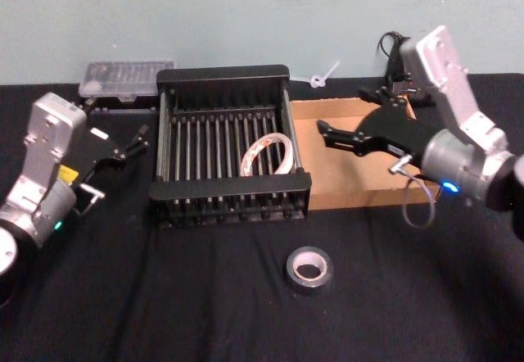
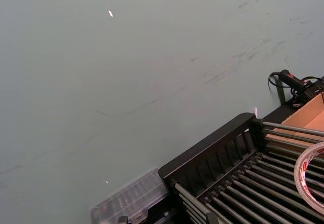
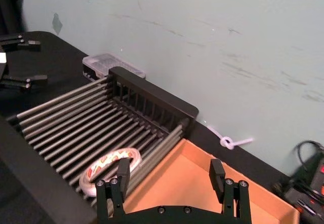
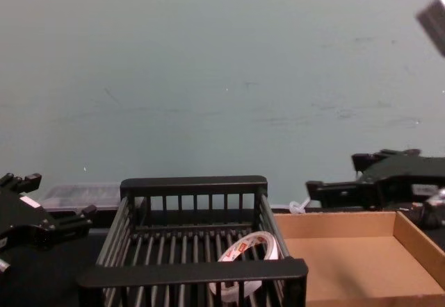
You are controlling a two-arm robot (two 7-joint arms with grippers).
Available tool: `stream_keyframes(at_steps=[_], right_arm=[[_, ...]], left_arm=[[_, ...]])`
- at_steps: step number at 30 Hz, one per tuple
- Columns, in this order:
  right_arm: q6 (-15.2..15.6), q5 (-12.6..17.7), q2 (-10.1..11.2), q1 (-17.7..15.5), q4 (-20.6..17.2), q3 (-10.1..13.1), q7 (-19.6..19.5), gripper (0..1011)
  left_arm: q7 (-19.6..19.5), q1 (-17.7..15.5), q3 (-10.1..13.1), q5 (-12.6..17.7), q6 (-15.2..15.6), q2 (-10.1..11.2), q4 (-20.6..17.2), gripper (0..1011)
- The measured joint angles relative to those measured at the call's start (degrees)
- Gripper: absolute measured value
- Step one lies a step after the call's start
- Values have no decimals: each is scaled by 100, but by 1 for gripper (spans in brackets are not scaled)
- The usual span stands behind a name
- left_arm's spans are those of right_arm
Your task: Pick up the white tape and place it into the black box , Pick up the silver tape and place it into the brown box.
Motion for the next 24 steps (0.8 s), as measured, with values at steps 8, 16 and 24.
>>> stream_keyframes(at_steps=[8,16,24], right_arm=[[42,210,363,-461,-481,235,11,1002],[177,447,669,-862,-815,275,130,1000],[330,593,889,-1071,-941,131,244,1002]], left_arm=[[0,0,0,0,0,0,0,1001],[0,0,0,0,0,0,0,1001],[0,0,0,0,0,0,0,1001]])
